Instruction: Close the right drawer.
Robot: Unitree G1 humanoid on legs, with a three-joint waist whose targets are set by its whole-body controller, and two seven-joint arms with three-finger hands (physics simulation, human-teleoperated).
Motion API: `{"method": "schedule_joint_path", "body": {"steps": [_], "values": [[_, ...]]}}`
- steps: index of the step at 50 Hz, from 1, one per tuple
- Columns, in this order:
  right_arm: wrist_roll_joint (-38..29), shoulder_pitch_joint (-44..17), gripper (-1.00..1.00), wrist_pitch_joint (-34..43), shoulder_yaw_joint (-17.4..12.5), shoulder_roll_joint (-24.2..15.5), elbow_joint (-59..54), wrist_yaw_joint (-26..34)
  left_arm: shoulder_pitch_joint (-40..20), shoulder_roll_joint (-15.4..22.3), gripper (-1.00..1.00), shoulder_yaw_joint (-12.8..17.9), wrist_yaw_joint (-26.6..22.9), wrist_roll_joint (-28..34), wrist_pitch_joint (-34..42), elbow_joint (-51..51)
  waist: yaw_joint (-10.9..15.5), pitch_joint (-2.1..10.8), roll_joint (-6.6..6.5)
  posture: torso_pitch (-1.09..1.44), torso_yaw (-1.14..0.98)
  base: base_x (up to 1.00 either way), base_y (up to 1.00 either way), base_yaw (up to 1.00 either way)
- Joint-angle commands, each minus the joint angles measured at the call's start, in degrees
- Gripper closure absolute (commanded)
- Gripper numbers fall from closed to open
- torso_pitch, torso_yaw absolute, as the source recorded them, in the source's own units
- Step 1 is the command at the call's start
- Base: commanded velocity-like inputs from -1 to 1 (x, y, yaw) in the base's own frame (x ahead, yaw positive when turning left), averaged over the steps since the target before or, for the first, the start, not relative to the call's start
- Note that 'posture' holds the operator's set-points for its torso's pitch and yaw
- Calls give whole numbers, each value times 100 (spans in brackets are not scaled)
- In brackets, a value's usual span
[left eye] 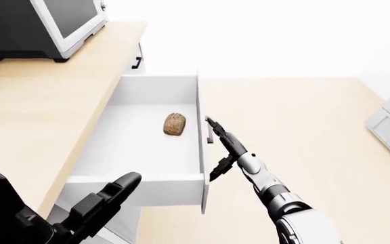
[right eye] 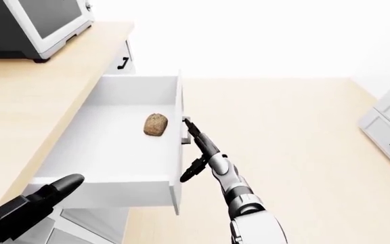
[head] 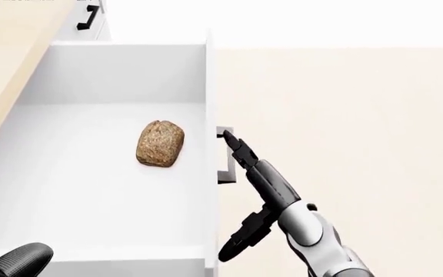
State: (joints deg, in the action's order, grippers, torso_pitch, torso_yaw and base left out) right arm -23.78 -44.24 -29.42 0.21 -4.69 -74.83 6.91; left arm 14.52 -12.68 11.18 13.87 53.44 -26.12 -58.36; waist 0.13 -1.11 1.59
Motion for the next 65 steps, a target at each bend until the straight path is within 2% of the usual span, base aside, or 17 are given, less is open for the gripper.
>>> {"method": "schedule_joint_path", "body": {"steps": [1,26,37,65], "values": [[120,-265,-100,-305,-39,99,311,-23,-30,0,-100,-26,47,-30,-22,-164,34,130,-9,0,0,0,0,0],[-298,-375,-100,-235,68,307,230,41,-59,-67,-100,57,-18,-127,-66,-164,50,117,-10,0,0,0,0,0],[-346,-384,-100,-236,143,435,304,676,-70,-15,-100,40,1,-124,0,-164,37,124,-12,0,0,0,0,0],[-653,-397,-100,-23,299,690,333,988,-96,-139,-100,189,-166,-359,-80,-164,84,109,5,0,0,0,0,0]]}}
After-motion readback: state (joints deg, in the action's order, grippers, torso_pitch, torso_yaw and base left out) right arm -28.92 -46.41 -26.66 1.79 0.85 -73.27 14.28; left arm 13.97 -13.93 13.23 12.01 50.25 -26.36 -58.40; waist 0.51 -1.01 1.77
